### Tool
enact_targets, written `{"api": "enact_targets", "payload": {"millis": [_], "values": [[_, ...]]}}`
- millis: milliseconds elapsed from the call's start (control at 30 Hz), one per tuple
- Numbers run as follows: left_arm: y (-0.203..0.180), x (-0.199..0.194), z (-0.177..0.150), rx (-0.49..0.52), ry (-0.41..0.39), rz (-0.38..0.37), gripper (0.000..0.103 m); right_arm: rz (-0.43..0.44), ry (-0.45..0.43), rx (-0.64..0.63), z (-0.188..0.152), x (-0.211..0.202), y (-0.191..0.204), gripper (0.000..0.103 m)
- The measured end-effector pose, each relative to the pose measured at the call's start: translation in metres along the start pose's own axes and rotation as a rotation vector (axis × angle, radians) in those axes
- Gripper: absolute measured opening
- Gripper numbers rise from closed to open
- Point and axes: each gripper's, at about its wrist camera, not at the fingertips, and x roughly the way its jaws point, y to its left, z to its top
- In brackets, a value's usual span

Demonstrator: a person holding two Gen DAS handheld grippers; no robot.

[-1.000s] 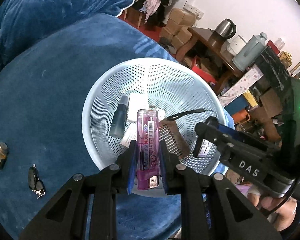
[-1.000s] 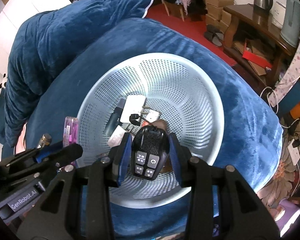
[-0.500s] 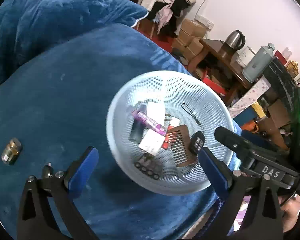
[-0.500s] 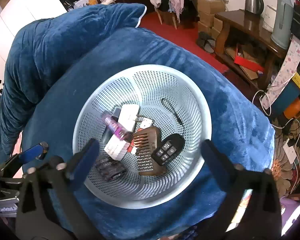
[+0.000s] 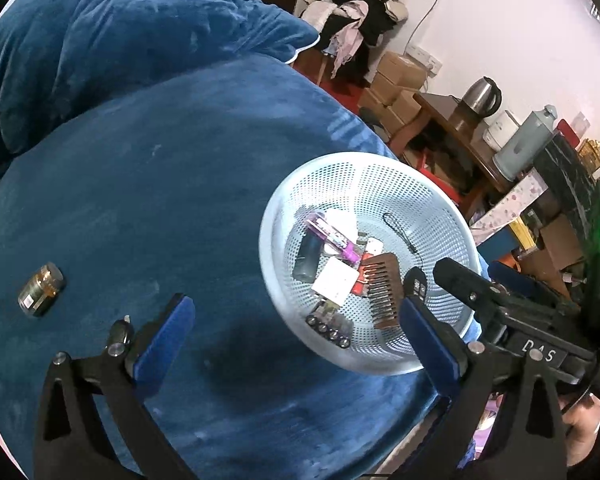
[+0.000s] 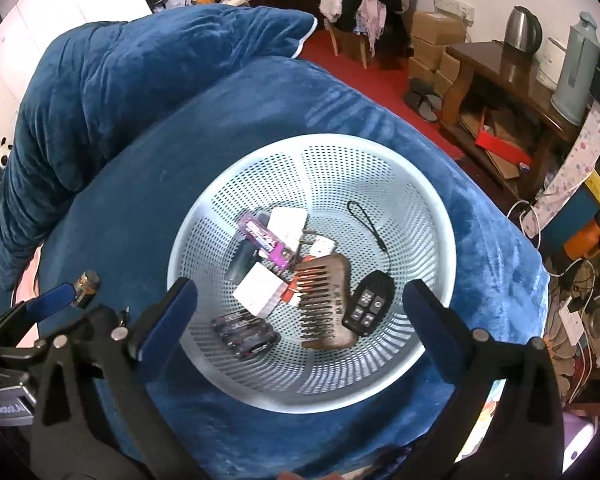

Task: Organize rigid objects
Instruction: 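Withdraw both open tools from the colander toward the pill bottle and second fob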

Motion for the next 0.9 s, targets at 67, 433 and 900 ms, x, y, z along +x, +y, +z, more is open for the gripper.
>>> {"api": "enact_targets", "payload": {"millis": [67, 433, 900], "values": [[0.005, -0.001, -0.002, -0.007, 0.000, -0.001, 0.102, -0.001, 0.003, -0.007, -0.001, 0.000, 0.005, 0.103], [0.029, -0.009, -0.006, -0.045, -0.008, -0.001, 0.102, 0.002, 0.010, -0.050, -0.004, 0.001, 0.030, 0.103], [0.071, -0.017, -0.016, -0.105, -0.015, 0.017, 0.102, 0.022, 0.028, -0.115, -0.009, 0.009, 0.072, 0.103]]}}
